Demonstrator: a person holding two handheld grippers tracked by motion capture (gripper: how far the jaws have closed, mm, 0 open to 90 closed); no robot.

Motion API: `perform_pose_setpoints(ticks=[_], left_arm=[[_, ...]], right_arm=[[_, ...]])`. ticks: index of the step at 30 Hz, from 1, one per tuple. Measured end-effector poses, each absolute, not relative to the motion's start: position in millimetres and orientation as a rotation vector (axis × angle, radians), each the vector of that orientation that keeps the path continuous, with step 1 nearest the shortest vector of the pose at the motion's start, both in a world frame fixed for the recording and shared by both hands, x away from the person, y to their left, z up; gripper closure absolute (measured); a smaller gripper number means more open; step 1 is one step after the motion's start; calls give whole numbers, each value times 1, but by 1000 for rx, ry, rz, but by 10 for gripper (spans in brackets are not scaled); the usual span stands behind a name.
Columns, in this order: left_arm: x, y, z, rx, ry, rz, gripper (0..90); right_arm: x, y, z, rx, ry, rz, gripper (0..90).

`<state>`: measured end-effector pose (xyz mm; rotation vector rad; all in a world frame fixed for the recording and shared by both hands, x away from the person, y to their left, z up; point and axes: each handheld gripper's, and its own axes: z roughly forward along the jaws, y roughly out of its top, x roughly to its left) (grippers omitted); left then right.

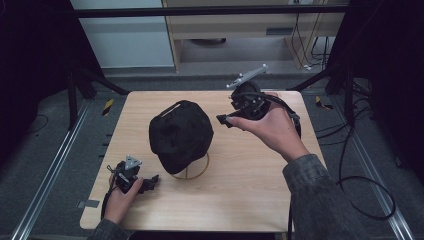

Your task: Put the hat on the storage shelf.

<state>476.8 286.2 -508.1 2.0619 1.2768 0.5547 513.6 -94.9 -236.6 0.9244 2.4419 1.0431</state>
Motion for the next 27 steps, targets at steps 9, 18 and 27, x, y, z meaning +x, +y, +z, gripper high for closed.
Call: perform_pose_setpoints(ticks=[9, 18, 27], left_arm=[[477, 286, -508, 2062, 1277, 555, 0], [477, 286, -508, 2062, 1278, 555, 0], [477, 286, -508, 2061, 1278, 555, 0]], right_arm=[[506, -113, -241, 950, 2370, 1046, 263], [502, -125, -247, 974, 2329, 1045, 212], [498, -136, -254, 1002, 2306, 1044, 205]])
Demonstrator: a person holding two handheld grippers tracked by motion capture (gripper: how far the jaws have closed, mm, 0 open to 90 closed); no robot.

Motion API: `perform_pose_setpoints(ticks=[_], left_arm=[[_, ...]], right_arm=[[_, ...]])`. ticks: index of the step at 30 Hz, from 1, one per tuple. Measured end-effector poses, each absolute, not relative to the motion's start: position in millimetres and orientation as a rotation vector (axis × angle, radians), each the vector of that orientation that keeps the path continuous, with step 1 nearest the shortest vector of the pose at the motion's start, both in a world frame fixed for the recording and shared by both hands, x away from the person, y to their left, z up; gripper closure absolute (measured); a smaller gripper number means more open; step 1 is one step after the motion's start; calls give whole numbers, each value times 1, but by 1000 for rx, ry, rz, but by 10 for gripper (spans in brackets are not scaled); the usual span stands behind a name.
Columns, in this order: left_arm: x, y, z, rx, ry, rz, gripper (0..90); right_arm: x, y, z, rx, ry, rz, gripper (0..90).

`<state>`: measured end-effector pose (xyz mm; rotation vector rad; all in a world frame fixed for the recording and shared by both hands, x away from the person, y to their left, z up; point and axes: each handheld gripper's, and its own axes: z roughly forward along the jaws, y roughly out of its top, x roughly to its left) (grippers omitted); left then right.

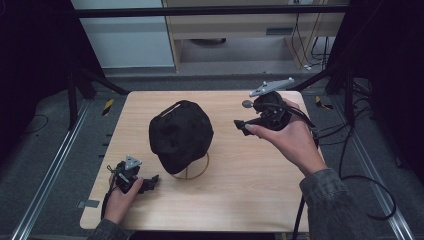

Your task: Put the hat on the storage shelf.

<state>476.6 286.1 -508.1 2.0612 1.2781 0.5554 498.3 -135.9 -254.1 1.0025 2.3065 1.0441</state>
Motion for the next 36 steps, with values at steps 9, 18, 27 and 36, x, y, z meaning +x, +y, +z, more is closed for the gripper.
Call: perform_pose_setpoints(ticks=[9, 18, 27, 36], left_arm=[[477, 286, -508, 2061, 1278, 556, 0], [477, 286, -508, 2058, 1277, 558, 0], [476, 286, -508, 2060, 1278, 558, 0], [476, 286, -508, 2062, 1279, 557, 0]], right_arm=[[494, -150, -261, 1030, 2269, 1039, 206], [490, -164, -280, 1078, 2225, 1033, 163], [480, -182, -348, 1221, 2173, 1014, 122], [477, -193, -446, 1413, 2165, 928, 114]])
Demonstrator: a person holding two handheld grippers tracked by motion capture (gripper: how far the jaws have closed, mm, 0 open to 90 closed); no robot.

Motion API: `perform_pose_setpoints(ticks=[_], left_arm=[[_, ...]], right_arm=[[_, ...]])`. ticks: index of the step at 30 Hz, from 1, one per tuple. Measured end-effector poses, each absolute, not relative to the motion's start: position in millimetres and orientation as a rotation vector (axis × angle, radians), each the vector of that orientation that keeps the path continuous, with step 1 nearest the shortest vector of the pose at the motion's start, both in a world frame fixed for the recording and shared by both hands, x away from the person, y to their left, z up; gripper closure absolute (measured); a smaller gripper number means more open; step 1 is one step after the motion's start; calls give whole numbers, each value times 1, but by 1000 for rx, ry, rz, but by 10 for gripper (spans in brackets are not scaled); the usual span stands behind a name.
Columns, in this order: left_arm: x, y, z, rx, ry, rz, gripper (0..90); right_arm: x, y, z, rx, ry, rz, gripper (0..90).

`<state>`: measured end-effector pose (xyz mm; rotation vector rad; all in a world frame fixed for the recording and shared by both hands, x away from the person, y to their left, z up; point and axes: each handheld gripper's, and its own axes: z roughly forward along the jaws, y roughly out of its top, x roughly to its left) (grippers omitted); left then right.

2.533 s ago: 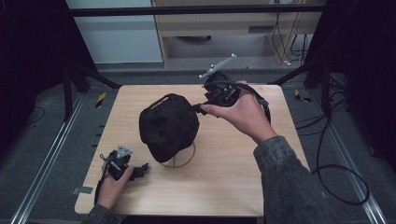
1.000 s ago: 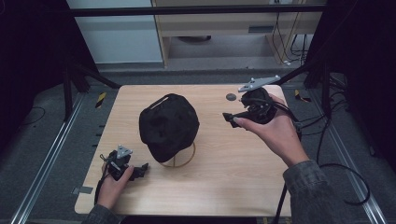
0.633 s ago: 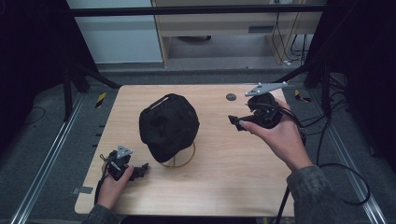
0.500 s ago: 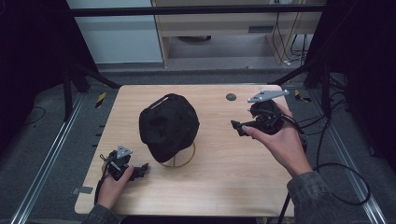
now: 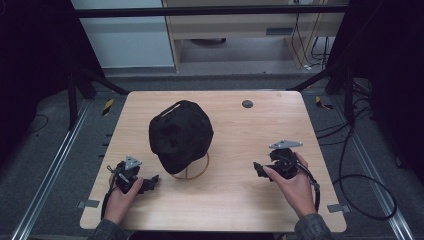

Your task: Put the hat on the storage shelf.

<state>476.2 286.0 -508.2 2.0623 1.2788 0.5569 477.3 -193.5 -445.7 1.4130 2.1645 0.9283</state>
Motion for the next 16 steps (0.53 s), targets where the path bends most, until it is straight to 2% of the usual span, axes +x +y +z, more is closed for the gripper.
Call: perform_pose_setpoints(ticks=[7, 16], left_arm=[[476, 286, -508, 2062, 1279, 557, 0], [476, 286, -508, 2060, 1277, 557, 0]], right_arm=[[476, -194, -491, 1488, 2135, 828, 112], [470, -198, -512, 1460, 2051, 895, 56]])
